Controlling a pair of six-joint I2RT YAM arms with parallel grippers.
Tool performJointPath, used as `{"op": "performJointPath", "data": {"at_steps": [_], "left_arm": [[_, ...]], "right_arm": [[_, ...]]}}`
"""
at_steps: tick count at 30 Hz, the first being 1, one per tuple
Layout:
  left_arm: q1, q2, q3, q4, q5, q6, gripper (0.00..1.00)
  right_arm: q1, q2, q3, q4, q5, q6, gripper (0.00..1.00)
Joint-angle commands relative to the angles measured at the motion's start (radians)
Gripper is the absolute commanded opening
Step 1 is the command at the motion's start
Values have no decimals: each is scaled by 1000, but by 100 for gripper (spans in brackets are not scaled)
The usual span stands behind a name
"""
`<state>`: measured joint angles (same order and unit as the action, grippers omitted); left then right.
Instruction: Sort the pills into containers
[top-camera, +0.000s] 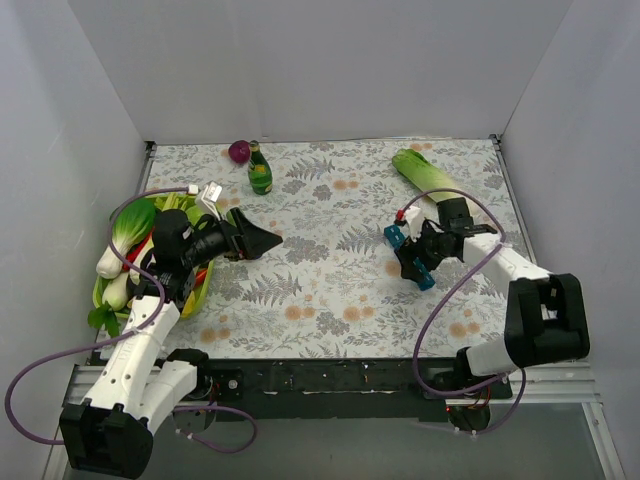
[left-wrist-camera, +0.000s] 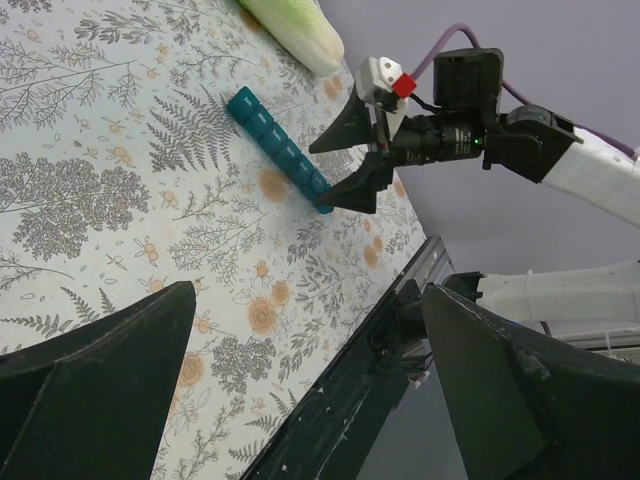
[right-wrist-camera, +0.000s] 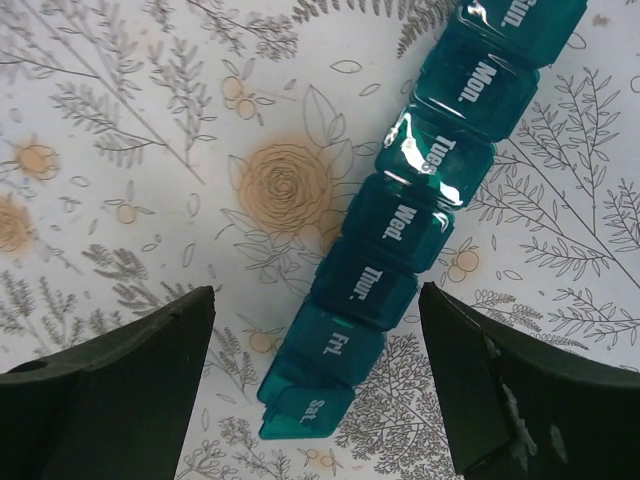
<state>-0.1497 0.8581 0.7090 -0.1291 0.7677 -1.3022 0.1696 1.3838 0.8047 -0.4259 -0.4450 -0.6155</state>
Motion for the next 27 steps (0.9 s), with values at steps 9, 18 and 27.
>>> {"op": "performJointPath", "data": {"at_steps": [9,18,27], "left_arm": [[-8,-42,-19,-21,21,29,98],[-10,-64,-36,-30,47,46,98],[-57,-59,-80,-7,65,12,98]], "right_arm": [[116,182,83,78,282,74,72],[171,212,123,21,189,-19,37],[439,178,128,-70,28,-348,30]]}}
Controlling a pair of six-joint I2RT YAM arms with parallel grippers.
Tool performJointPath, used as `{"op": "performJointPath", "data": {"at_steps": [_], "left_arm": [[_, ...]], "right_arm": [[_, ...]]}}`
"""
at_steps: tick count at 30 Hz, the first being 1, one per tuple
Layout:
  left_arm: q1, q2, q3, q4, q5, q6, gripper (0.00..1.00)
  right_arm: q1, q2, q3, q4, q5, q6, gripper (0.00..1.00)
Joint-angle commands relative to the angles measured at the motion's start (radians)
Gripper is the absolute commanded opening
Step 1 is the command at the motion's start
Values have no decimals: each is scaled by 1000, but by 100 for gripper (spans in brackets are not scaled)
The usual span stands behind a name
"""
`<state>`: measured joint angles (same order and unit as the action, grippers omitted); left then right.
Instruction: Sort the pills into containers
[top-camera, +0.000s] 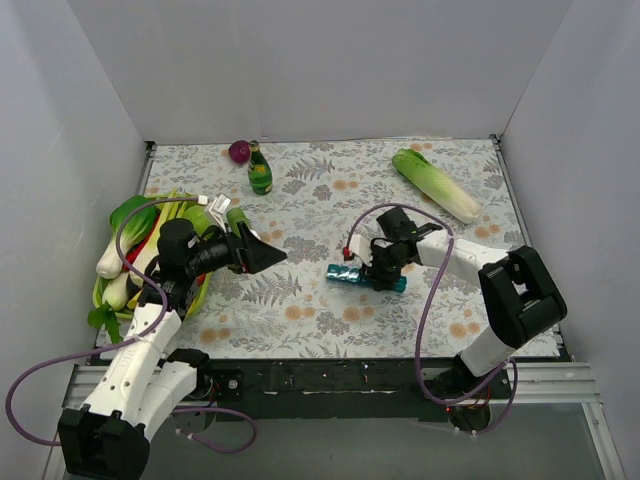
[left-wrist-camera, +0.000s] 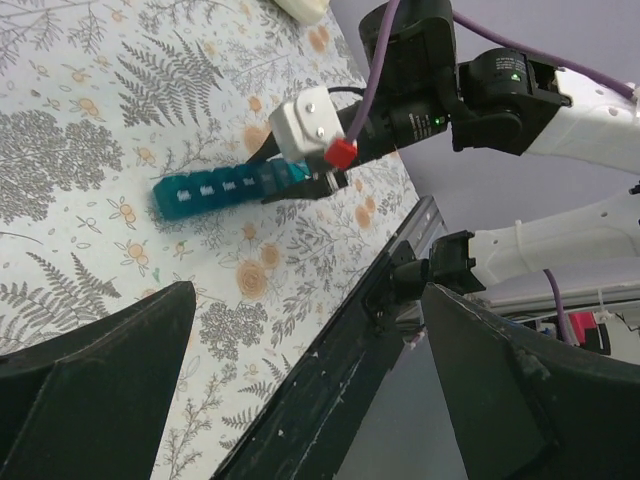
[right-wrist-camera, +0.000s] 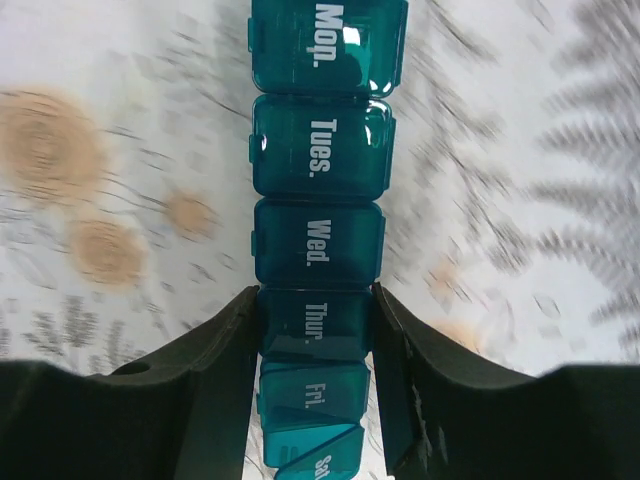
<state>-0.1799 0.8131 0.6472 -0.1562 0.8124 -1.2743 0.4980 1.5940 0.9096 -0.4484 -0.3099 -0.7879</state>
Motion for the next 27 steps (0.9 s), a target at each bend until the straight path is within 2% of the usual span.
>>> {"op": "performJointPath", "data": {"at_steps": [1,6,10,13,19,20,23,27], "left_arm": [[-41,-12,-23,26,13,-36,97],[-95,-5,-70,96,-12,-95,89],[-138,20,-86,112,-42,-109,86],[-148,20,-100,116,-64,-120,85],[-151,18,-129,118,-84,-135,81],[-153,17,-132,119,-85,-140,81],[-158,18,-136,124,-88,-148,79],[-171,29,-130,129,-94,-155,77]], "right_arm": [[131,-28,31,-52,-112,-198,30],[218,44,95,-75,-101,-254,32],[240,106,172,-93,-93,-251,35],[240,150,215,-102,-94,-241,41],[240,193,287,-167,-104,-192,77],[238,189,291,-186,-118,-189,89],[238,156,299,-193,-141,-168,94],[197,92,316,-222,-199,-131,95]]}}
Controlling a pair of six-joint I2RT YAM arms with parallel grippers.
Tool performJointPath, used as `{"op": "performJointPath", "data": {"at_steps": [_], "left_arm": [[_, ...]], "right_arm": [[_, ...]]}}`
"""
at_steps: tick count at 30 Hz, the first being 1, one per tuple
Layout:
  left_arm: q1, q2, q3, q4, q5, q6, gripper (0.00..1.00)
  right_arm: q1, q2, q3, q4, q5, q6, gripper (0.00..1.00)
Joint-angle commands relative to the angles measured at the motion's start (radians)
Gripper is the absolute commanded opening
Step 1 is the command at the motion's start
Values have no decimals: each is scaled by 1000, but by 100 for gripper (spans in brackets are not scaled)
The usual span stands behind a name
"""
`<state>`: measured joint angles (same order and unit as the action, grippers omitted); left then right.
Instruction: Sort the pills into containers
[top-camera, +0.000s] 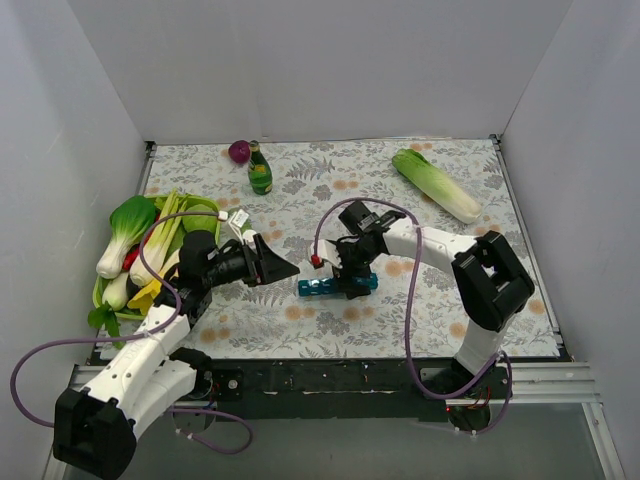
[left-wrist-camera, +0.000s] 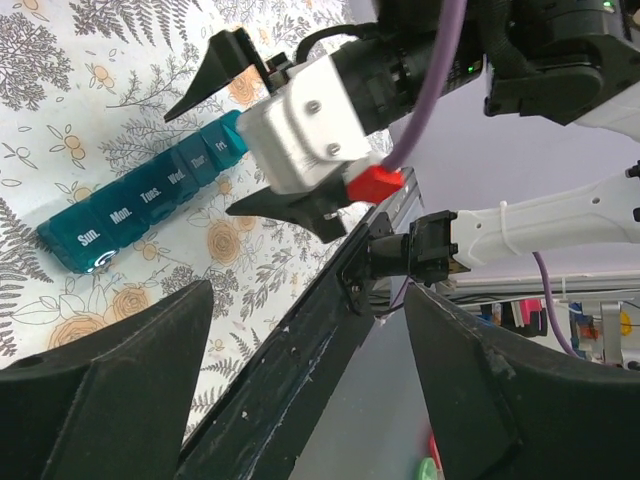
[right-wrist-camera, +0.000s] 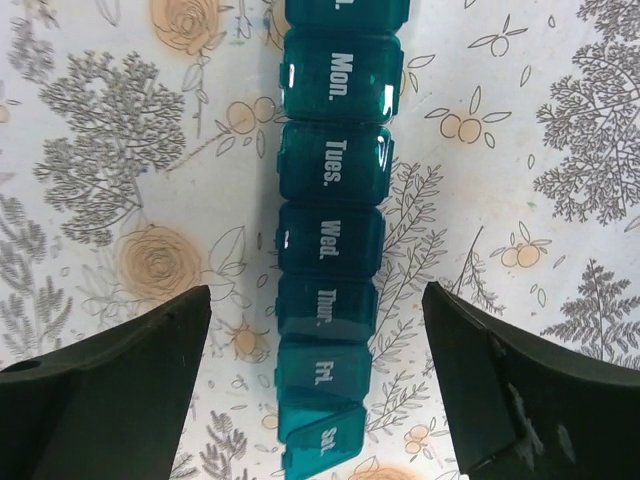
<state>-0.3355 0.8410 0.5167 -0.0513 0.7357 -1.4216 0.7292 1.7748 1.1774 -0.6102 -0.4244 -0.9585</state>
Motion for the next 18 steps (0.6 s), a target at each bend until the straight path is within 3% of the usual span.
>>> {"op": "performJointPath", "data": {"at_steps": [1,7,10,11,14,15,18], "left_arm": [[-19,4,3,27,-22,-10,75],[-83,104,39,83,-36,-10,62],[-125,168,54,132,-55,-7,52],[-134,219,57,143,-62,-2,49],[-166,333,80,171,-93,9,33],[-180,363,89,176,-110,19,25],[-204,484,120,188,-137,41,18]], "right_arm": [[-48,-106,47,-63,-99,49,95],[-184,-264,-59,-47,-229,127,90],[-223,-299,-120,0,-243,207,73],[-229,-293,-130,22,-255,225,55],[-231,-247,-142,38,-287,285,30],[-231,-235,-139,41,-290,293,27],[-231,-183,-114,33,-295,308,16]]}}
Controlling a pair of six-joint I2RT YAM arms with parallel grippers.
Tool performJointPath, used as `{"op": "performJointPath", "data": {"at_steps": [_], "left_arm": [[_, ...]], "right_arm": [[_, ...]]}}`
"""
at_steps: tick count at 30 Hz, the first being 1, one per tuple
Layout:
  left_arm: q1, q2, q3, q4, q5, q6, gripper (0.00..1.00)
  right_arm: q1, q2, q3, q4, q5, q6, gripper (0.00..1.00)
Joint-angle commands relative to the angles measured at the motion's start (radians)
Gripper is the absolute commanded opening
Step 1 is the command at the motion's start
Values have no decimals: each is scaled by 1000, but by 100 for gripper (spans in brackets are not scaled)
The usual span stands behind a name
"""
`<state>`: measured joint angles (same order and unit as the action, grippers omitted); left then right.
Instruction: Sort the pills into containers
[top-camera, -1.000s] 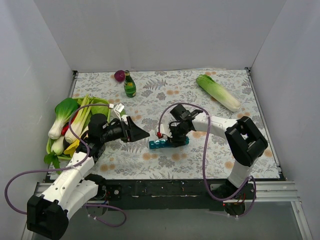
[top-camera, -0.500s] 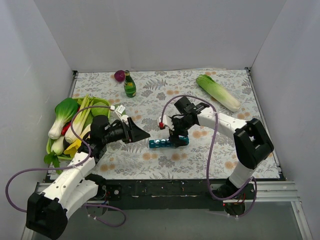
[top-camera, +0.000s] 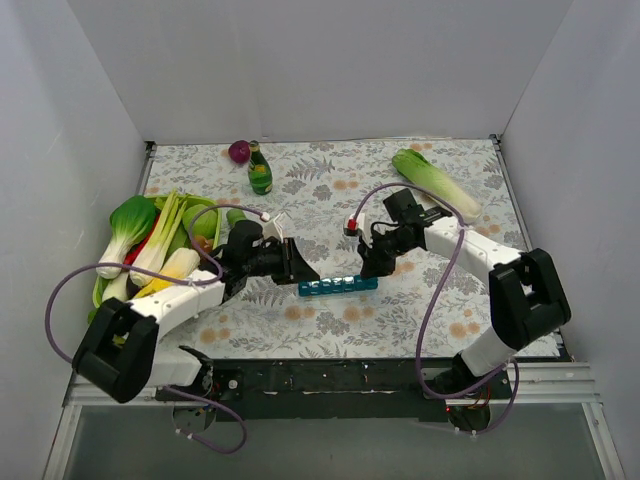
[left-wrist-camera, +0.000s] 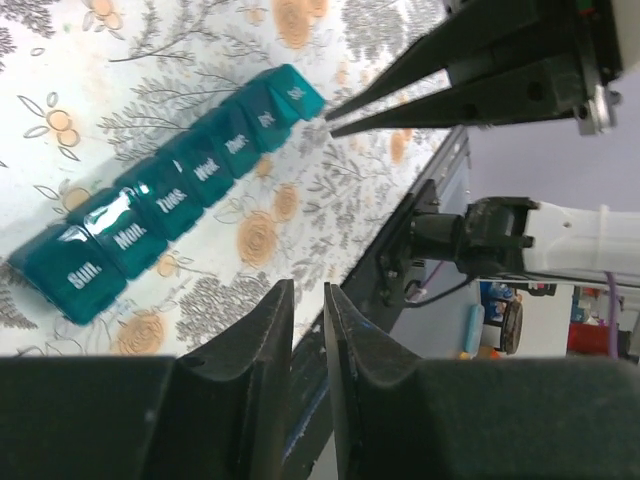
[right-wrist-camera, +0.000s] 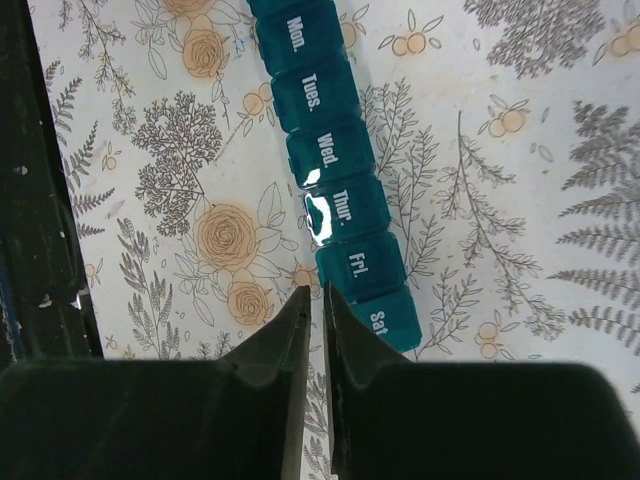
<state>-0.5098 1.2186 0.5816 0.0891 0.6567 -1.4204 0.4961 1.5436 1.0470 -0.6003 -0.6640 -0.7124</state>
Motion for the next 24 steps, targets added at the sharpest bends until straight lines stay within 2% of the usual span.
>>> {"op": "performJointPath", "data": {"at_steps": [1,9,16,22,24], "left_arm": [[-36,133,63,61,-74,41,14],[-84,298,101,116,-115,51,7],[-101,372,115,115,-152,55,3],[-101,409,113,61,-218,35,0],[-101,421,116,32,-233,32,0]], "right_arm": [[2,62,27,17,-59,65,10],[2,184,128,-94,-57,10,2],[5,194,151,-128,-48,-4,1],[36,257,101,-101,39,27,1],[48,289,99,-76,113,60,1]]}}
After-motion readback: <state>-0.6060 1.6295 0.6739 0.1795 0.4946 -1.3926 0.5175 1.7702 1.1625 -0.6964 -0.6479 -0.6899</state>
